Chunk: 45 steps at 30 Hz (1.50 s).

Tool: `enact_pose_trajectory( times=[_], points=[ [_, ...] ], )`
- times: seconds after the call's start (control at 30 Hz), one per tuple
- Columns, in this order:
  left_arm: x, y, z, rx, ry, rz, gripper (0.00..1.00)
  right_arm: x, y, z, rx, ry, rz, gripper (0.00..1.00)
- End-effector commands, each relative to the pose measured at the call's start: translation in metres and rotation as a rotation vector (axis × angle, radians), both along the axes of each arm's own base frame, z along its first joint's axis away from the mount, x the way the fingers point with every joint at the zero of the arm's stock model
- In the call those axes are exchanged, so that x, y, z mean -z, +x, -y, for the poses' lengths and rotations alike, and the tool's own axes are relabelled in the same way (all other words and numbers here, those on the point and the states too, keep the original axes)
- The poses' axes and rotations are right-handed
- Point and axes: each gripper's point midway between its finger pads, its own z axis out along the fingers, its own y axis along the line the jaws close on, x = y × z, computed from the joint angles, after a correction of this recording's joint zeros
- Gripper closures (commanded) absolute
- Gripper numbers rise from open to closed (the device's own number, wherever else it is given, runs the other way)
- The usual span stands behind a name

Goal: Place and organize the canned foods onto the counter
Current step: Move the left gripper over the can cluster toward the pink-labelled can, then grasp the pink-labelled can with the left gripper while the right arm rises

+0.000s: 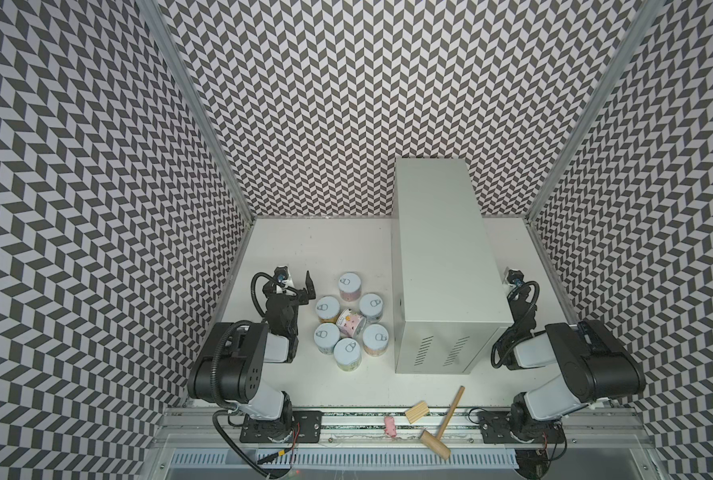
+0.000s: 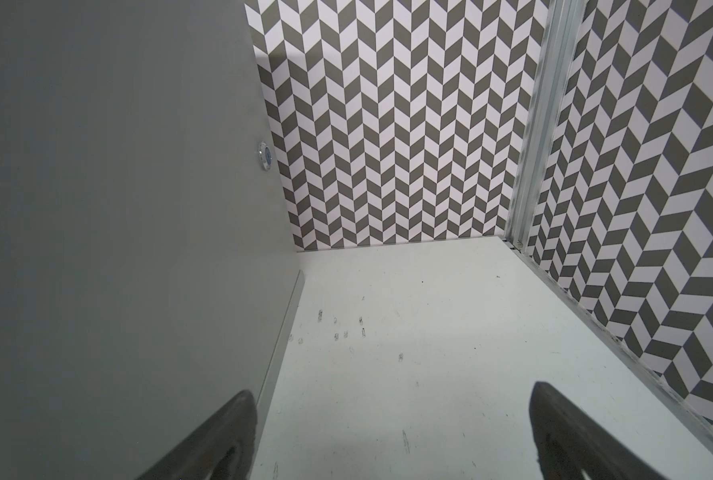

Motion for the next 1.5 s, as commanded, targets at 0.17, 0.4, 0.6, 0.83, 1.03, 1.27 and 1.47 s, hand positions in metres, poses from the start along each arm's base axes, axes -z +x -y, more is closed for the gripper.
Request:
enact_pose_trajectory(
  times=[0.17,0.4,0.6,0.83,1.03,1.27,1.47],
  points=[
    [-0.031,0.019,-0.017,-0.341,0.004,-0.115,0.0,-0.009,-0.002,-0.002,-0.006,-0.004,0.045,0.01],
    [-0.017,0.022,-0.011,-0.611,-0.23,-0.345,0.0,-0.007,0.001,-0.002,-0.01,-0.002,0.033,0.01],
    [0.002,0.017,0.045,-0.635,-0.256,-0.542,0.0,-0.006,0.003,-0.001,-0.019,0.007,0.026,0.01],
    [-0.003,0.007,0.13,-0.252,-0.355,-0.634,0.0,-0.001,0.003,-0.001,-0.042,0.015,0.003,0.01],
    [-0.015,0.011,0.157,-0.038,-0.319,-0.707,0.0,-0.04,0.035,0.018,0.08,0.065,-0.05,0.01],
    [-0.019,0.014,0.179,0.195,-0.243,-0.793,0.0,-0.14,0.06,0.018,0.099,0.117,-0.146,0.01],
    [0.003,0.015,0.173,0.208,-0.181,-0.876,0.0,-0.208,0.045,0.003,0.004,0.092,-0.183,0.01]
  ],
)
